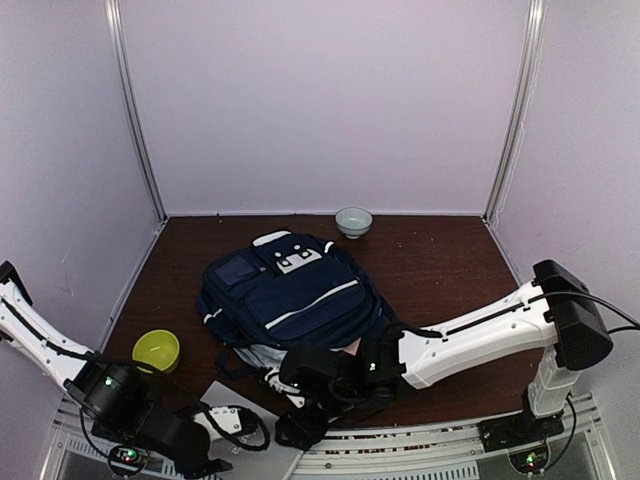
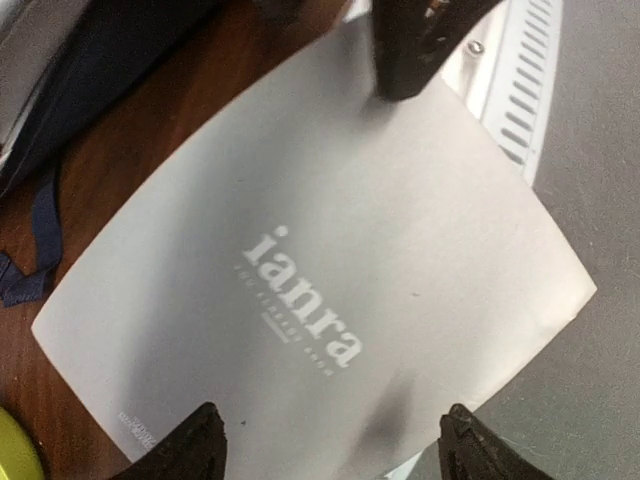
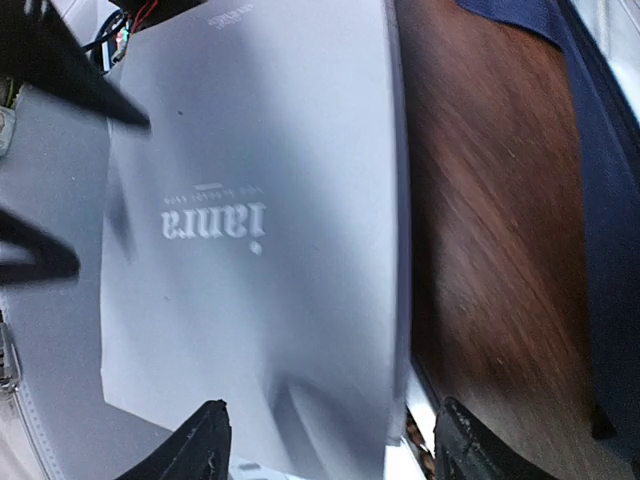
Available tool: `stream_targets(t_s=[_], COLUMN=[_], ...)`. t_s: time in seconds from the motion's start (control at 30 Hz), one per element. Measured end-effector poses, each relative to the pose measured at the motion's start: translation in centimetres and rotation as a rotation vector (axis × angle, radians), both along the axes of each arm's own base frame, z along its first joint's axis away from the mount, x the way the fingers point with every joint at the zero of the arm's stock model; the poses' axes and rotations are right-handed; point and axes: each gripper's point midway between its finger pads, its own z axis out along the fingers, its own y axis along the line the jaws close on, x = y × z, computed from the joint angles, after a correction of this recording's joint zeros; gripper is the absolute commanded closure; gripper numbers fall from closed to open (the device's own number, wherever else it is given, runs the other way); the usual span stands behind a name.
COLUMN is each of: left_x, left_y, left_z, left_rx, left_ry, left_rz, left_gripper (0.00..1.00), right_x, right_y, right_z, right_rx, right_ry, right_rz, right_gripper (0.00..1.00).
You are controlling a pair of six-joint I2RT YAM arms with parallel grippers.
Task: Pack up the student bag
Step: Pick up the book from the corner of the board.
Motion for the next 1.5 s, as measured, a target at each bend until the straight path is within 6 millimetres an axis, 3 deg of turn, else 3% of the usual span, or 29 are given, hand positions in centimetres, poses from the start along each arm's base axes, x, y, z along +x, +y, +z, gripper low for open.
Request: stream_targets(t_s=[0.17,0.33,0.43,0.57,0.7,0.8,0.87,0.93,0.97,1.07,1.27,1.5], left_x=[2.0,2.2,0.9,-2.7,-3.2,-2.9,-2.3,-1.6,-1.5,-1.3,-0.8,-0.5], left_y=[1.9,2.2,1.7,0.9,1.2,1.0,1.1,1.2,1.3,1.1,0.8,-1.1], left_z=[1.3,1.0,-0.5,-2.5,-3.7,-3.6,-3.7,-4.1,-4.3,-4.6,-3.2,2.2], left_rx=[-0.160,-0.154,-0.025,0.101,0.157,0.143,0.152,0.179,0.195,0.223,0.190,-0.031], left_ry=[0.015,-0.005,-0.061,-0.112,-0.142,-0.160,-0.194,-0.234,-0.245,-0.277,-0.305,-0.314], left_rz=[0.112,0.095,-0.018,-0.240,-0.315,-0.319,-0.302,-0.286,-0.283,-0.274,-0.243,-0.240], left_gripper=[0.32,0.26,0.22,0.20,0.19,0.18,0.18,0.18,0.18,0.17,0.16,0.13], right_x=[-0.1,-0.2,0.2,0.8,0.7,0.6,0.6,0.8,0.9,1.3,1.3,1.4], right_y=[-2.1,-1.4,0.6,2.5,3.5,3.6,3.6,3.5,3.4,3.3,2.9,0.6], right_z=[-0.5,-0.5,-0.5,-1.1,-2.1,-2.7,-2.6,-2.6,-2.5,-2.1,0.4,4.9], right_rx=[0.006,0.011,0.026,0.032,0.024,0.018,0.021,0.021,0.019,0.015,0.049,0.080], right_ry=[0.044,0.073,0.085,0.113,0.152,0.176,0.189,0.199,0.205,0.216,0.208,0.176], right_rz=[0.006,0.019,0.021,0.027,0.040,0.046,0.048,0.047,0.041,0.036,0.026,0.007], right_gripper=[0.28,0.28,0.31,0.39,0.43,0.55,0.68,0.93,1.00,1.00,1.00,1.00])
